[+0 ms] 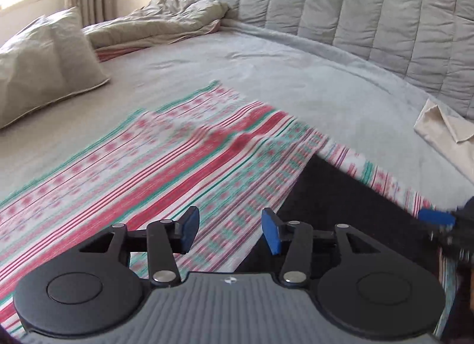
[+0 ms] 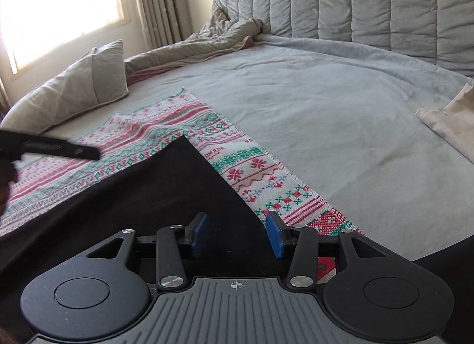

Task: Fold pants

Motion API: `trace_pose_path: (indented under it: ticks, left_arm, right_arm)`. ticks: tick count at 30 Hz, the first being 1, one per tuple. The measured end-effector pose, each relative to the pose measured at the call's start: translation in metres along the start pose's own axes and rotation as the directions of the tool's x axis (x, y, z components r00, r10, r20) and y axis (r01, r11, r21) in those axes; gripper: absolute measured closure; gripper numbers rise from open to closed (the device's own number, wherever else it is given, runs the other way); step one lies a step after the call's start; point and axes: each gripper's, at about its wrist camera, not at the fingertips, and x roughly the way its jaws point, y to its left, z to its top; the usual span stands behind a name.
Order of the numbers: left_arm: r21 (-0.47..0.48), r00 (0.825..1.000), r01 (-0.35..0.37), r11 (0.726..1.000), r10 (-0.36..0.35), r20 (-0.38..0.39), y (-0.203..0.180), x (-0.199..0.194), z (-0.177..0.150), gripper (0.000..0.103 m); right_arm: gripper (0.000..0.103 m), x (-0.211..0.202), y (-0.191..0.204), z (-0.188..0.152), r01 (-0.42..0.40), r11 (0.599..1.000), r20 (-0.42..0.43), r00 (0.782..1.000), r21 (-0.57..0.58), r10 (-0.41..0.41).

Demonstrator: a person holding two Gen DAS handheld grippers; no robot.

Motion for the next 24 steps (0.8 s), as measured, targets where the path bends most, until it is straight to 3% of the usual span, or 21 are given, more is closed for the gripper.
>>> trace_pose_path:
  ticks: [6, 9, 16, 17, 18, 19, 24]
  left_arm:
    - [-0.041, 0.994, -0.054, 0.998, 0.05, -0.095, 0.05, -0.034, -0.057, 0.043]
    - [-0.055, 0.994, -0.036, 0.998, 0.03, -0.103, 0.065, -0.045, -0.078, 0.043]
    - [-0.036, 0.993, 0.044, 0.998, -0.048, -0.108, 0.067, -0.061, -0.09, 0.045]
    - [-0.022, 0.994, 0.033, 0.999, -0.036, -0.104, 0.064, -0.059, -0.089, 0.054]
    - [-0.017, 0.994, 0.033, 0.999, -0.035, -0.1, 0.062, -0.058, -0.09, 0.077]
    - [-0.029, 0.994, 0.048, 0.998, -0.05, -0.093, 0.063, -0.059, -0.091, 0.09]
    - [0.006, 0.998, -0.058, 0.998, 0.058, -0.016, 0.054, -0.064, -0.095, 0.092]
  right_arm:
    - [0.059, -0.006, 0.006, -0.001, -0.061, 0.998, 0.026, 0.998, -0.007, 0.061]
    - [0.057, -0.005, 0.011, -0.003, -0.102, 0.995, 0.018, 0.995, -0.017, 0.103]
    - [0.056, 0.002, 0.012, -0.005, -0.057, 0.998, -0.009, 0.998, -0.031, 0.057]
    - [0.056, 0.002, 0.011, -0.005, -0.055, 0.998, -0.009, 0.998, -0.027, 0.054]
    - [0.056, 0.002, 0.01, -0.005, -0.051, 0.998, -0.009, 0.999, -0.025, 0.051]
    - [0.056, 0.002, 0.01, -0.005, -0.048, 0.999, -0.009, 0.999, -0.024, 0.048]
    - [0.056, 0.003, 0.011, -0.006, -0.045, 0.998, -0.012, 0.999, -0.032, 0.044]
